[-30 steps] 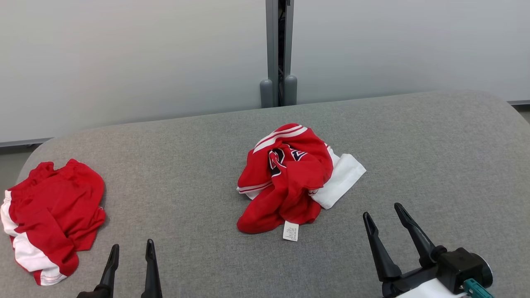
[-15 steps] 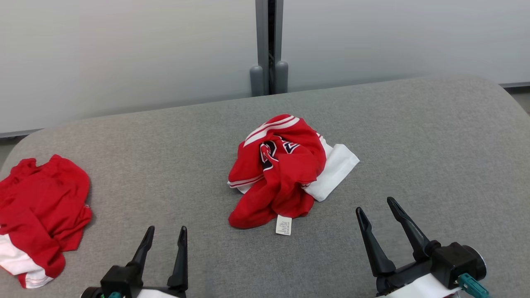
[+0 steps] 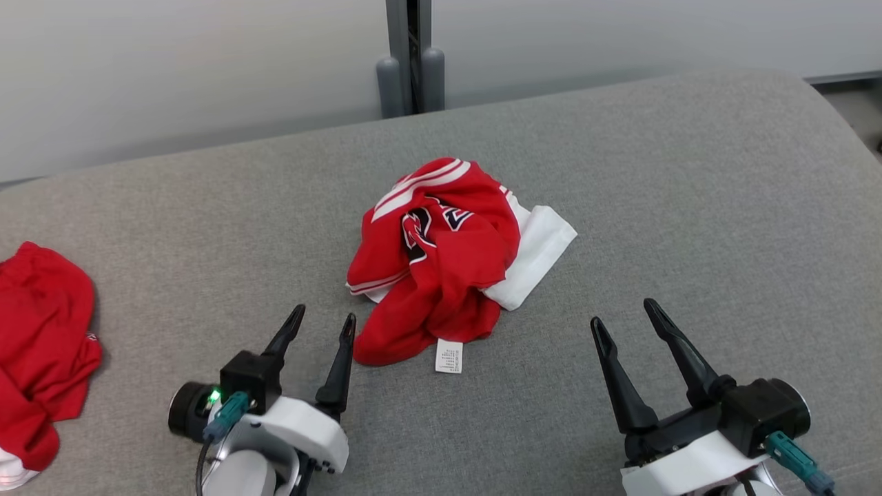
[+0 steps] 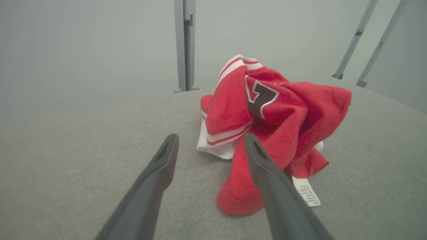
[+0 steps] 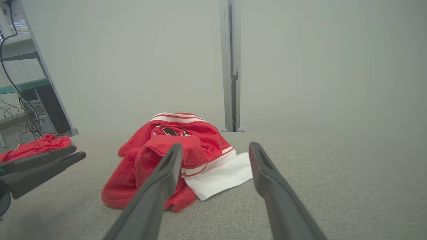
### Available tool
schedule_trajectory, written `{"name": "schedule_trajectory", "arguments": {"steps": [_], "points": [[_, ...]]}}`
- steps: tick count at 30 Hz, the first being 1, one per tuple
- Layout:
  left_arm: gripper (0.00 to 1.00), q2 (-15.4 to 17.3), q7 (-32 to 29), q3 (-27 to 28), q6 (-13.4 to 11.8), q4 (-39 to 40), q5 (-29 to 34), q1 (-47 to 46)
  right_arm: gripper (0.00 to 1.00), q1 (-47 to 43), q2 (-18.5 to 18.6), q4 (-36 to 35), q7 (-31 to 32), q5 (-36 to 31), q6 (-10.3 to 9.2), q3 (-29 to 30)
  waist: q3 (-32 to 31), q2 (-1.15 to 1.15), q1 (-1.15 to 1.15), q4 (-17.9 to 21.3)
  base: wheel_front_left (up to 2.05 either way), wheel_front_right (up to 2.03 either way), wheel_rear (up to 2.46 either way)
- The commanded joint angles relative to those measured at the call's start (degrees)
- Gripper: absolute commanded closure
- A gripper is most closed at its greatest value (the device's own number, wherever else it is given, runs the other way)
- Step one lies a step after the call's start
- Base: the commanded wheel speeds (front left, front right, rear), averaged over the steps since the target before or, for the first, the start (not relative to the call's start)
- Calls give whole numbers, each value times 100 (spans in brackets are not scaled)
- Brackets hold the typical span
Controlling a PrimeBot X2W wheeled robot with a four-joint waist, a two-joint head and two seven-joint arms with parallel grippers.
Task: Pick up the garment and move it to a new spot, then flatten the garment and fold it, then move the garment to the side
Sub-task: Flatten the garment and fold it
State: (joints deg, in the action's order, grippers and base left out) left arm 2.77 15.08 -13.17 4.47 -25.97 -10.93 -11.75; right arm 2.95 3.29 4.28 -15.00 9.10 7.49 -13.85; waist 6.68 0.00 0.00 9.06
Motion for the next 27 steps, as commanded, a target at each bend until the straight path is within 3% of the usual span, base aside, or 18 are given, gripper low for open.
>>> {"name": "schedule_trajectory", "arguments": {"steps": [1, 16, 17, 18, 19, 27], "points": [[0, 23, 7, -20, 20, -127, 62, -170, 0, 73, 28, -33, -32, 22, 1, -18, 138, 0, 0, 73, 0, 0, 0], [0, 35, 7, -474, 250, -1990, 97, -1804, 0, 384, 7, -80, -32, 98, 1, -67, 747, 0, 0, 347, 0, 0, 0], [14, 44, 7, -530, 265, -2051, 114, -1893, 0, 387, 4, -77, -32, 94, 1, -76, 761, 0, 0, 361, 0, 0, 0], [54, 49, 7, -570, 274, -2061, 115, -1971, 0, 400, 3, -71, -32, 96, 1, -78, 773, 0, 0, 374, 0, 0, 0], [100, 50, 7, -605, 285, -2054, 89, -2012, 0, 413, 2, -66, -32, 98, 1, -85, 781, 0, 0, 385, 0, 0, 0], [100, 36, 7, -1071, 308, -1761, -323, -2131, 0, 354, -10, 25, -32, 90, 1, -108, 671, 0, 0, 419, 0, 0, 0]]}}
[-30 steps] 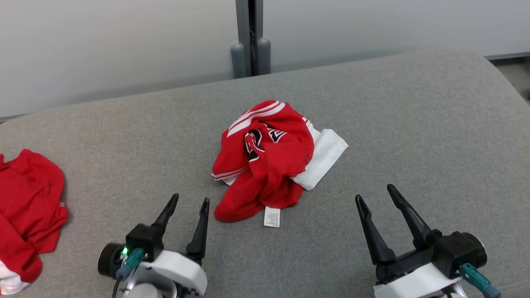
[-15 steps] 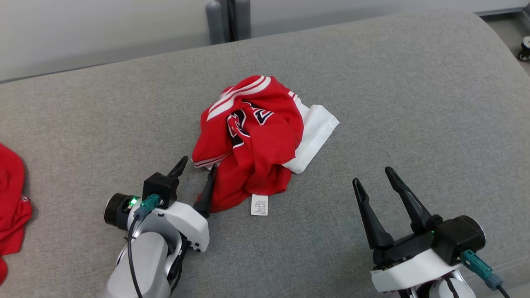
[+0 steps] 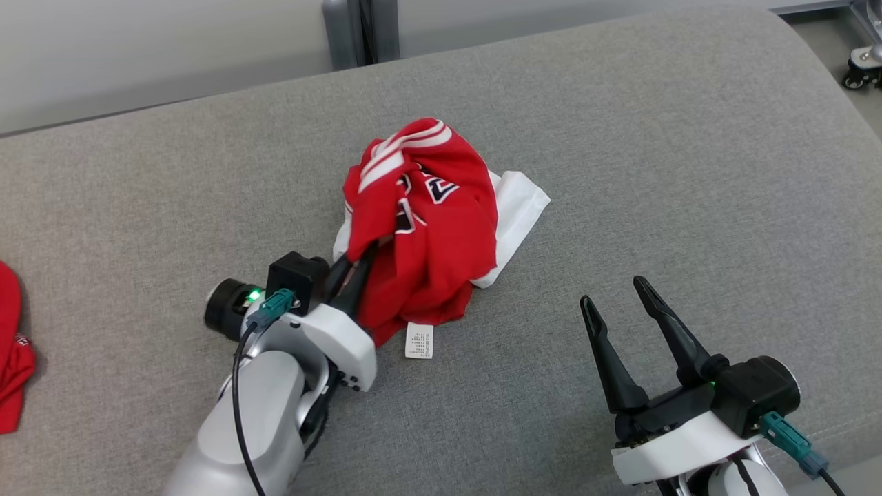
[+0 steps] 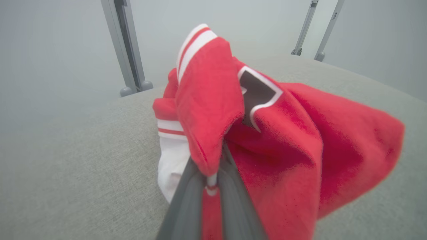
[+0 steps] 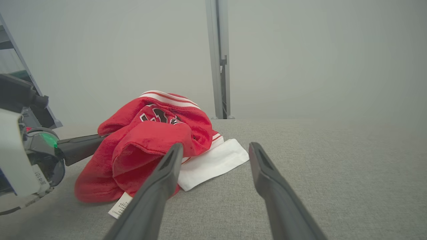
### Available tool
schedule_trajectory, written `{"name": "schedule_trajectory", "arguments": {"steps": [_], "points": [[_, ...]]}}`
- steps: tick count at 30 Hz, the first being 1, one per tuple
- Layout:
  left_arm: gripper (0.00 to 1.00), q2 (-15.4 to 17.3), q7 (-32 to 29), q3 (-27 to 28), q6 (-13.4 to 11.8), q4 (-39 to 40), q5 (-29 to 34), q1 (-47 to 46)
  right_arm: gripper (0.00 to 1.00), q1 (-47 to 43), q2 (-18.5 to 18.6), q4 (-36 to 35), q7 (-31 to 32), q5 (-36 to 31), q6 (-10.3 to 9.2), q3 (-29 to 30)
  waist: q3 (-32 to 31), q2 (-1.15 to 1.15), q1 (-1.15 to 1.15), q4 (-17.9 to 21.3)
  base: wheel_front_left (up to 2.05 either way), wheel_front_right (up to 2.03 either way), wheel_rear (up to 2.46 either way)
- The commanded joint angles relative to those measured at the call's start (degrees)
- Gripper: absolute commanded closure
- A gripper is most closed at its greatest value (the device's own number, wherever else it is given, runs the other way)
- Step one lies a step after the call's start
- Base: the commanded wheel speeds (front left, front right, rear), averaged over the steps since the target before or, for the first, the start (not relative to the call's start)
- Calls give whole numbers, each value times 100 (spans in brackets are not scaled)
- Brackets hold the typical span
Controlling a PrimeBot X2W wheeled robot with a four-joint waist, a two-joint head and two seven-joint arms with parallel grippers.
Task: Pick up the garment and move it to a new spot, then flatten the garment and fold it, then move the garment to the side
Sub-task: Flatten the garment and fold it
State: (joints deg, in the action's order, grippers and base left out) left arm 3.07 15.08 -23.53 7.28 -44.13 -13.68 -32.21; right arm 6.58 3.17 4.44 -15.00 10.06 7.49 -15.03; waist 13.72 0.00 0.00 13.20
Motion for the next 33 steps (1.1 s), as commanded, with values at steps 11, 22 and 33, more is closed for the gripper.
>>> {"name": "schedule_trajectory", "arguments": {"steps": [11, 22, 33], "points": [[100, 75, -406, -1073, 25, 1465, -1269, -585, 0, -152, -12, 124, -32, 49, 1, -124, -487, 0, 0, 104, 0, 0, 0], [100, -3, -888, -1747, -682, 2666, -2657, -2383, 0, -117, -15, 253, -32, 191, 1, -400, -734, 0, 0, 532, 0, 0, 0], [100, 1, -841, -2325, -1758, 1426, -3990, -2650, 0, -115, -17, 209, -32, 202, 1, -319, -690, 0, 0, 482, 0, 0, 0]]}}
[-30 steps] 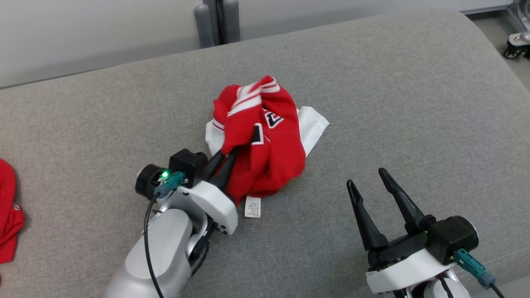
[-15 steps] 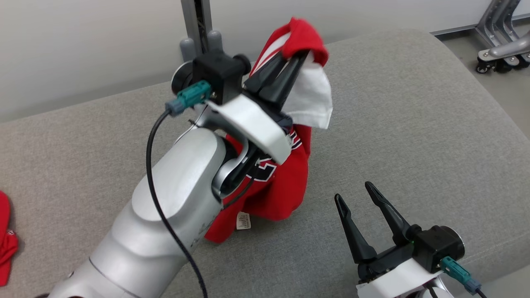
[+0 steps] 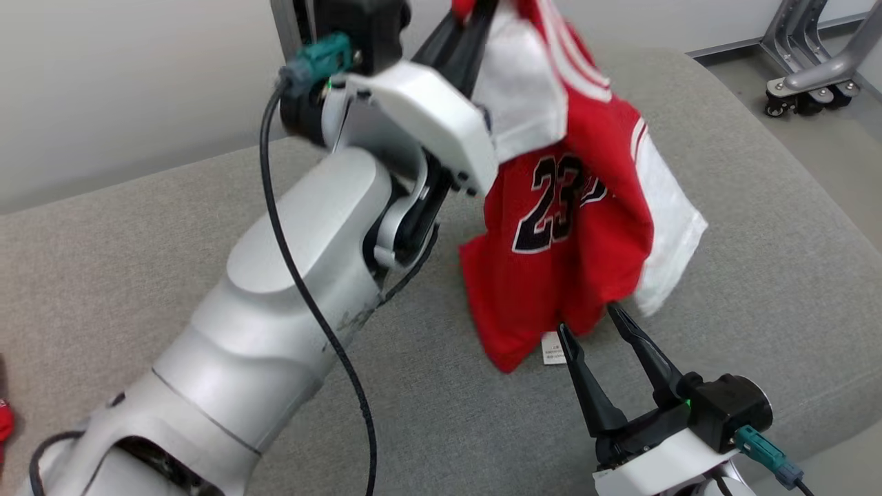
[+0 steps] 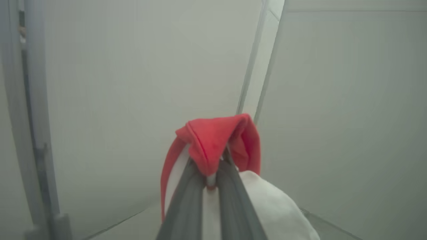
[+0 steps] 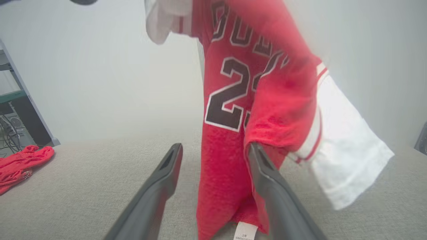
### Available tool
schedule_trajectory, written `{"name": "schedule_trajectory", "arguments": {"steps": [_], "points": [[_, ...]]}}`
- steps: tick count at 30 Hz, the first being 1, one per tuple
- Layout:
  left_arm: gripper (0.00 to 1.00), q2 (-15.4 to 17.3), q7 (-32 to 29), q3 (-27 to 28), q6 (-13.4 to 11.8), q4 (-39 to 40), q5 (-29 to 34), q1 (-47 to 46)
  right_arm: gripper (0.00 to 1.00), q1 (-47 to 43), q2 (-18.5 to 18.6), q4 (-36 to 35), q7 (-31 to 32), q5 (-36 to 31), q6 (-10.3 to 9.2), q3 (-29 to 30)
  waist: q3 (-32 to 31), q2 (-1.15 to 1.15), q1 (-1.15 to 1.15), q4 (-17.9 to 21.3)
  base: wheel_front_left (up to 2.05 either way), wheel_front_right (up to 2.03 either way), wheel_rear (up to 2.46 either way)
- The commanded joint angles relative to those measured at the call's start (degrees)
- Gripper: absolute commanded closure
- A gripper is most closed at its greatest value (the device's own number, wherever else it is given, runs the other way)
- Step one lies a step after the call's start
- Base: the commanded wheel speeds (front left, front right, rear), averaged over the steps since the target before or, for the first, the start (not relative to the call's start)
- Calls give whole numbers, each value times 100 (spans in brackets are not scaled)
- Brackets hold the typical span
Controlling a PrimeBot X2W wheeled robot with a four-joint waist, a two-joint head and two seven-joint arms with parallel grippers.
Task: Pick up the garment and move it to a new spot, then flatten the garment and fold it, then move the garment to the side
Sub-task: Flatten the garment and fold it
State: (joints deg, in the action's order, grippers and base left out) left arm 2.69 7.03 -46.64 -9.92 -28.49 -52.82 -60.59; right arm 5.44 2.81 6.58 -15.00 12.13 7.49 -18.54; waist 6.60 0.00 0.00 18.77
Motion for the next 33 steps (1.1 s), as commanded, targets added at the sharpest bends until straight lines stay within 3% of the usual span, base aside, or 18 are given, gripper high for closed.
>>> {"name": "schedule_trajectory", "arguments": {"steps": [1, 9, 19, 23, 26, 30, 33], "points": [[100, 40, -45, 8, -53, -318, -218, 336, 0, -27, 20, -9, -32, -24, 1, 42, 34, 0, 0, -131, 0, 0, 0], [100, 212, 150, 387, 118, -1461, -886, 1363, 0, -50, 19, -50, -32, -86, 1, 56, 114, 0, 0, -509, 0, 0, 0], [100, 1128, 750, 1186, 300, -1882, -1236, 2437, 0, -117, 23, -56, -32, -64, 1, -17, 40, 0, 0, -720, 0, 0, 0], [100, 1441, 815, 1599, 199, -1597, -1002, 2930, 0, -148, 23, -57, -32, -80, 1, -7, 2, 0, 0, -747, 0, 0, 0], [100, 1601, 818, 2156, -10, -1143, -525, 3370, 0, -145, 22, -63, -32, -104, 1, 3, -5, 0, 0, -759, 0, 0, 0], [100, 1499, 817, 2911, -380, -291, 224, 4082, 0, -170, 22, -60, -32, -113, 1, 33, -45, 0, 0, -779, 0, 0, 0], [100, 1392, 818, 3180, -544, 109, 558, 4659, 0, -207, 22, -47, -32, -120, 1, 26, -88, 0, 0, -791, 0, 0, 0]]}}
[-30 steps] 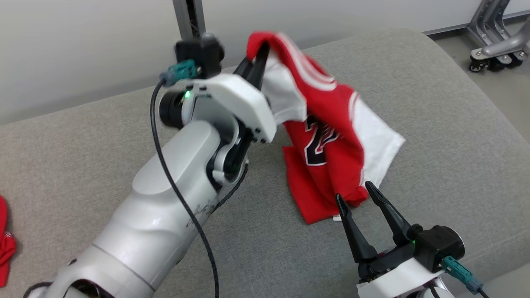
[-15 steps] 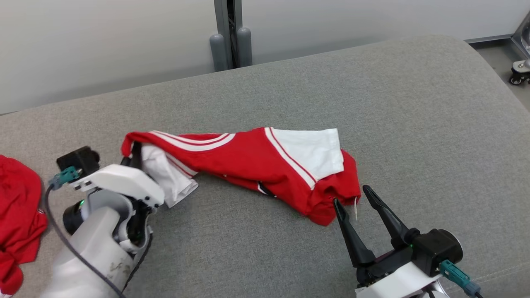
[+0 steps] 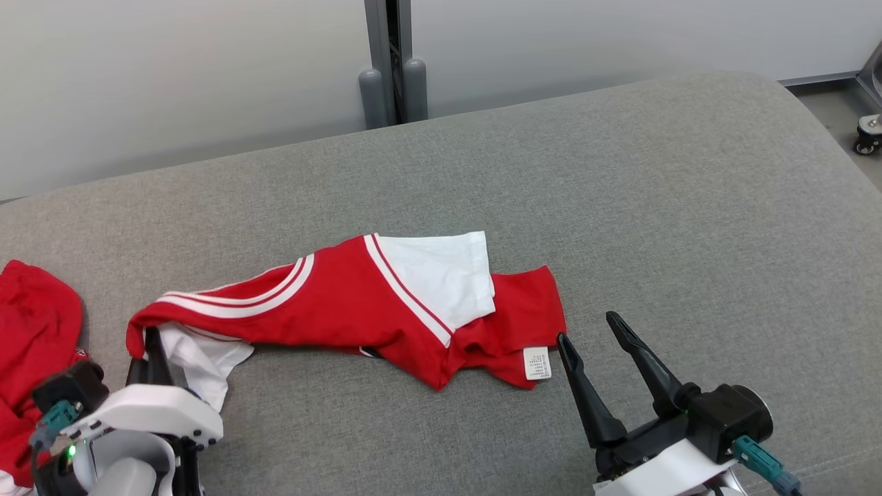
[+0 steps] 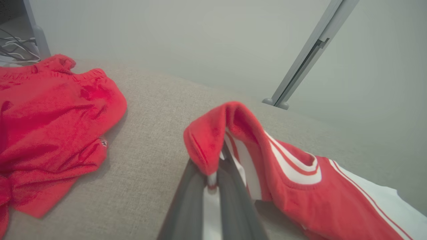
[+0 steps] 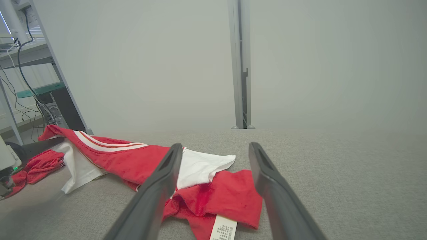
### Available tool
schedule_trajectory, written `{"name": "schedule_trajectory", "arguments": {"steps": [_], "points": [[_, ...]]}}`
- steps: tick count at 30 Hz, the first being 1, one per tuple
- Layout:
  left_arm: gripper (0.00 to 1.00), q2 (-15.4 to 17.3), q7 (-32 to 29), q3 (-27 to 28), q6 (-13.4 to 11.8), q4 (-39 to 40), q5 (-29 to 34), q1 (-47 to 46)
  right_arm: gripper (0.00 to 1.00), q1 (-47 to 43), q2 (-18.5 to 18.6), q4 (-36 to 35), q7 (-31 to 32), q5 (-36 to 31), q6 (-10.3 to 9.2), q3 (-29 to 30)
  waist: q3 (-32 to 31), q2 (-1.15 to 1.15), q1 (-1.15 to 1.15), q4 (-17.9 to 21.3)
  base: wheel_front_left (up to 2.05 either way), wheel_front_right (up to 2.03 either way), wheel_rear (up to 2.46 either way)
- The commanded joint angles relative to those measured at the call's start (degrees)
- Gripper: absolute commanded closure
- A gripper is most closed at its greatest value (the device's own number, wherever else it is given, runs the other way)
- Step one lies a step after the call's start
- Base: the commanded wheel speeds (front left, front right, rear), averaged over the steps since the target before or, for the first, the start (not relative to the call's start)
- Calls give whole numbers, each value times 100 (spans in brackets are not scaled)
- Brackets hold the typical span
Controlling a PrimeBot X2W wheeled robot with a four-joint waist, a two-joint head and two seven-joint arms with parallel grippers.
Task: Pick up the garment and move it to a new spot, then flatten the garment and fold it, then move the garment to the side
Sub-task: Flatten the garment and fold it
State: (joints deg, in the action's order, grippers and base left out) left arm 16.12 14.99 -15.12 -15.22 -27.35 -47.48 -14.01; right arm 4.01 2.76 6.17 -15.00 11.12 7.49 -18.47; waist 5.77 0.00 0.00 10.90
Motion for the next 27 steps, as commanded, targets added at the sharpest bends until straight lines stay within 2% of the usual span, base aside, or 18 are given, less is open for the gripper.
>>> {"name": "schedule_trajectory", "arguments": {"steps": [1, 4, 5, 8, 12, 13, 15, 16, 21, 27], "points": [[100, 32, 21, 71, -54, 80, 110, 127, 0, -72, 26, -4, -32, -13, 1, 18, -15, 0, 0, -9, 0, 0, 0], [100, -30, 21, 227, -190, 315, 369, 444, 0, -75, 27, -2, -32, -25, 1, 31, -35, 0, 0, -33, 0, 0, 0], [97, -47, 21, 291, -239, 397, 458, 540, 0, -81, 26, -1, -32, -35, 1, 32, -43, 0, 0, -45, 0, 0, 0], [100, -132, 23, 436, -343, 609, 692, 753, 0, -97, 26, 1, -32, -47, 1, 47, -62, 0, 0, -87, 0, 0, 0], [99, -201, 23, 555, -458, 791, 940, 973, 0, -125, 39, 7, -32, -66, 1, 48, -99, 0, 0, -151, 0, 0, 0], [92, -226, 22, 567, -460, 801, 980, 1030, 0, -130, 42, 12, -32, -66, 1, 44, -112, 0, 0, -165, 0, 0, 0], [54, -282, 22, 556, -458, 799, 1017, 1113, 0, -138, 45, 22, -32, -65, 1, 32, -136, 0, 0, -195, 0, 0, 0], [0, -294, 22, 546, -453, 797, 1032, 1138, 0, -142, 45, 28, -32, -67, 1, 28, -147, 0, 0, -205, 0, 0, 0], [0, -318, 22, 497, -472, 923, 1061, 1281, 0, -167, 45, 44, -32, -52, 1, 9, -202, 0, 0, -237, 0, 0, 0], [0, -180, -83, 372, -627, 1567, 1225, 1580, 0, -212, 61, 40, -32, -31, 1, 28, -293, 0, 0, -272, 0, 0, 0]]}}
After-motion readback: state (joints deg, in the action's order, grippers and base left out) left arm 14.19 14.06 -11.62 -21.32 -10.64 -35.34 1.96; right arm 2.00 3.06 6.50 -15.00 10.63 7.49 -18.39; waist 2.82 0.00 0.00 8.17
